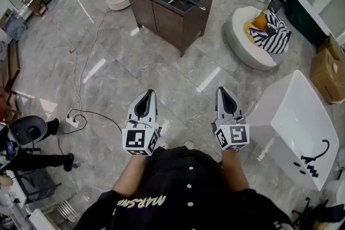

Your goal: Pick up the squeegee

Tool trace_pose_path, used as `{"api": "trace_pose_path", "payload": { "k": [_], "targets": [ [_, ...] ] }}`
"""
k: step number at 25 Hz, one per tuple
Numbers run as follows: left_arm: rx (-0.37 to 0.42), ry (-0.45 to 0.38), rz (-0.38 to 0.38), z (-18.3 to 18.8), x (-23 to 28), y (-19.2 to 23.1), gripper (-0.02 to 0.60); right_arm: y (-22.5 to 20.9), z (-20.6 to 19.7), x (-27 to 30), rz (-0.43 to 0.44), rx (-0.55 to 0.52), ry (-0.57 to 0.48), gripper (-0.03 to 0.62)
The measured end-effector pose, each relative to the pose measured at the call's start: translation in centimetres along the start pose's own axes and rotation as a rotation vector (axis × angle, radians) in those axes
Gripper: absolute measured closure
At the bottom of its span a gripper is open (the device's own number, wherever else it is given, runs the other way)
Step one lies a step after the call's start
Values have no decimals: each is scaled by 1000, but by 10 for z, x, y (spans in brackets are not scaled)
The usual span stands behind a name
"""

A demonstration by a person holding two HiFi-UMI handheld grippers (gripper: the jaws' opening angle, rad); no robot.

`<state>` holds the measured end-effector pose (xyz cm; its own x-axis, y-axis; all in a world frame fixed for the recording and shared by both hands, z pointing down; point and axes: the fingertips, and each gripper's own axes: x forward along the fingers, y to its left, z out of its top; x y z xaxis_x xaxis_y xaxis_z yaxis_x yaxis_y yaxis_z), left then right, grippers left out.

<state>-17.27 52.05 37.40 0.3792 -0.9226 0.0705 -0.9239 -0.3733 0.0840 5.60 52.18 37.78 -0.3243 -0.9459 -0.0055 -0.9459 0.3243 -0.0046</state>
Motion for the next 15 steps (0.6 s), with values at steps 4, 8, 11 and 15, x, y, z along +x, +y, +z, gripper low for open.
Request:
{"api": "trace_pose_path", "payload": {
  "k": [4, 8, 11, 15],
  "targets": [
    [2, 2, 2, 1, 2, -2, 563, -1, 2, 1, 6, -7, 4, 599],
    [4, 5, 5, -1, 5, -3, 563, -2, -1, 2, 10, -11, 7, 599],
    [3, 7, 10, -1, 5, -5, 563, -4, 0, 1, 16, -12, -1, 599],
    [11, 3, 18, 2, 9, -12, 563, -13, 4, -1, 22, -8, -23, 599]
  ]
}}
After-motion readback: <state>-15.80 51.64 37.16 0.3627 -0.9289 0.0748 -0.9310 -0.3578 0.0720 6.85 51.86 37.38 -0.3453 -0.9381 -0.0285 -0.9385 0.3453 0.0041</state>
